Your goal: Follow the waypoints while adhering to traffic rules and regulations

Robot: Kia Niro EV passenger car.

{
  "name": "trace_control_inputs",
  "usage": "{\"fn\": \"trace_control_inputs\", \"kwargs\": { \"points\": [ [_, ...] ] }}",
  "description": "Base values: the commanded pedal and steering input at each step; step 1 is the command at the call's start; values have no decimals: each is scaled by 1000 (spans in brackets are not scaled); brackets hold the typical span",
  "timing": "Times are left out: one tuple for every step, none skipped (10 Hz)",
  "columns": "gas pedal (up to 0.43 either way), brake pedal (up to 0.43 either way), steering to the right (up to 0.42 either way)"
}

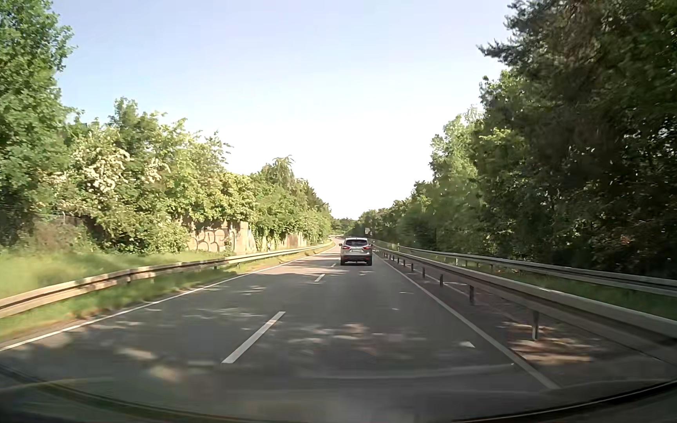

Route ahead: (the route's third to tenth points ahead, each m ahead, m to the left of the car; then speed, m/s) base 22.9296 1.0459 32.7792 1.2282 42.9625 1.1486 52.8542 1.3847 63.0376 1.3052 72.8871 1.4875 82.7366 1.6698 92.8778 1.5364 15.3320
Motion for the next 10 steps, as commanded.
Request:
{"fn": "trace_control_inputs", "kwargs": {
  "points": [
    [98,30,1],
    [98,30,1],
    [98,30,1],
    [110,30,1],
    [110,30,1],
    [110,30,1],
    [110,30,1],
    [110,30,1],
    [110,30,0],
    [110,30,0]
  ]
}}
